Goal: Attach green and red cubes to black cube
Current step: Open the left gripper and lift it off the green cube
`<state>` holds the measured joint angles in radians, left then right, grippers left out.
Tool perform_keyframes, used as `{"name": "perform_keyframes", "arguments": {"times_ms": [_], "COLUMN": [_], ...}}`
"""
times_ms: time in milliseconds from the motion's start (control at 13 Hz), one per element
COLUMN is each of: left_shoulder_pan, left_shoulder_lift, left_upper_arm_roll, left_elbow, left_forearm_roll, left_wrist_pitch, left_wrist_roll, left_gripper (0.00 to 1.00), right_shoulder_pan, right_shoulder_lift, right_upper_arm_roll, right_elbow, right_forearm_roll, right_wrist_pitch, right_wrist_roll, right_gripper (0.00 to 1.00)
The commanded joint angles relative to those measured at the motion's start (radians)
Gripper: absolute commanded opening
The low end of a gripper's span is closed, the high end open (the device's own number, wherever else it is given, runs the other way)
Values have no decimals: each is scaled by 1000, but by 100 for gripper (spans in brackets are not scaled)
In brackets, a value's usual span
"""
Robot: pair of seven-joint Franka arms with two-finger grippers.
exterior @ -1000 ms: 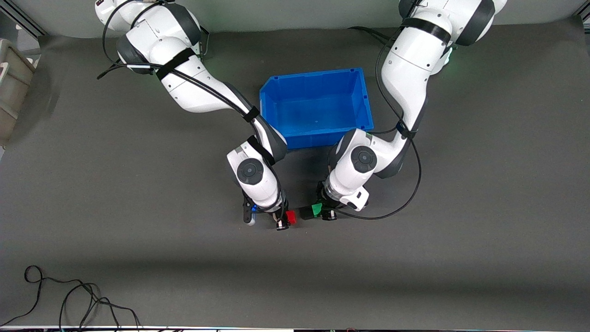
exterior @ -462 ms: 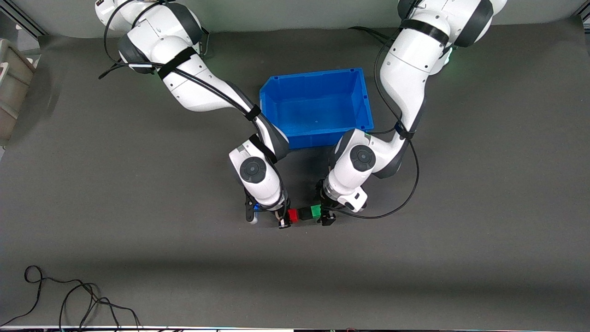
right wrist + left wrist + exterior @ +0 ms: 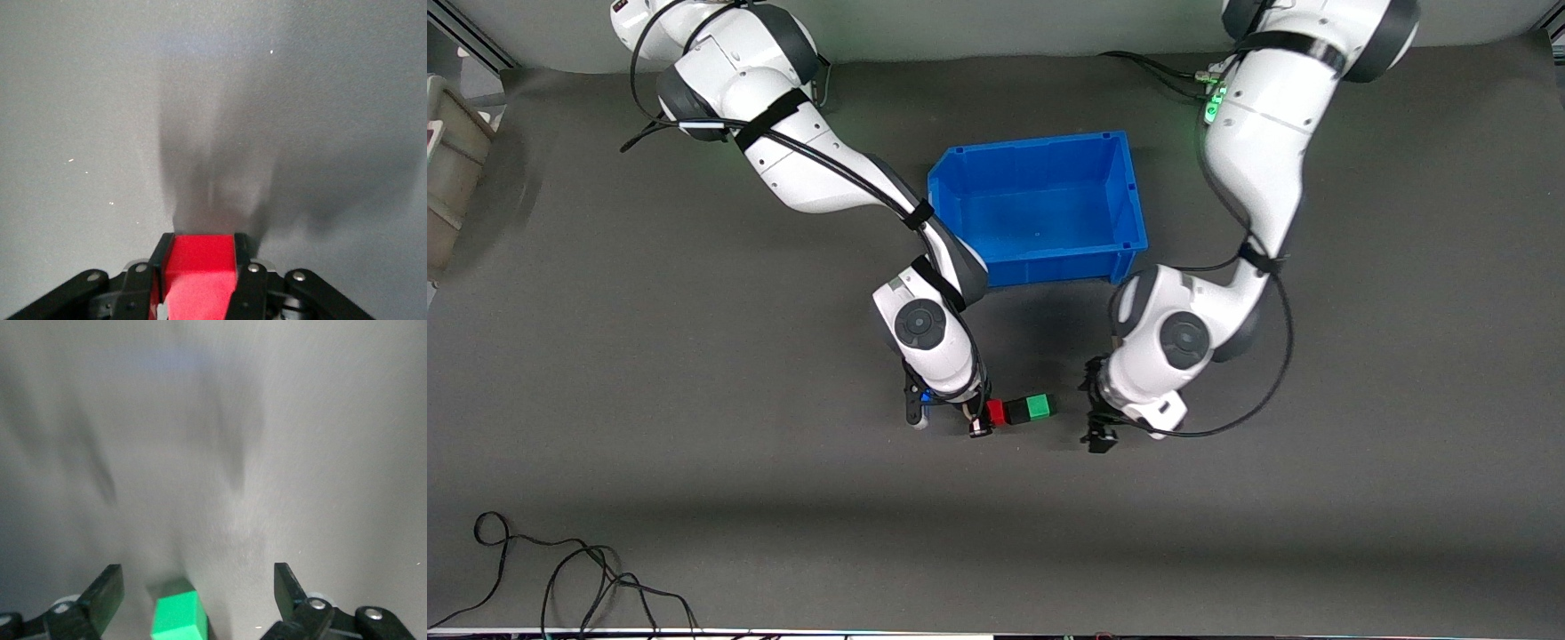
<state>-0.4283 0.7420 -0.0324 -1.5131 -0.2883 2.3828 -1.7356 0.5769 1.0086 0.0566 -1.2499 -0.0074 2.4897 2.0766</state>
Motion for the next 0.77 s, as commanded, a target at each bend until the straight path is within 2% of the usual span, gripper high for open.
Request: {"name": "perform_keyframes", "arguments": {"times_ms": [0, 231, 462, 692], "left_shoulder_pan": [100, 224, 339, 416], "left_shoulder_lift": [-159, -275, -378, -456], "left_upper_arm_roll": [2, 5, 3, 5], "left_elbow": [-70, -71, -71, -71], "left_forearm_roll": [8, 52, 119, 173], "left_wrist_pitch": [-225, -460, -650, -773], "left_wrist_roll": [196, 419, 681, 897], "left_gripper": [100, 100, 100, 100], "right_shoulder_pan": [11, -2, -87, -185], "right_shoulder_lift": [13, -8, -132, -302], "right_upper_arm_roll": [-6, -11, 9, 15], "right_elbow": [24, 38, 81, 90], "right_forearm_roll": [-20, -16, -2, 118], "right_wrist_pitch": [-20, -40, -287, -530], "right_wrist_roll": [8, 0, -131, -384], "right_gripper": [100, 100, 100, 100]}}
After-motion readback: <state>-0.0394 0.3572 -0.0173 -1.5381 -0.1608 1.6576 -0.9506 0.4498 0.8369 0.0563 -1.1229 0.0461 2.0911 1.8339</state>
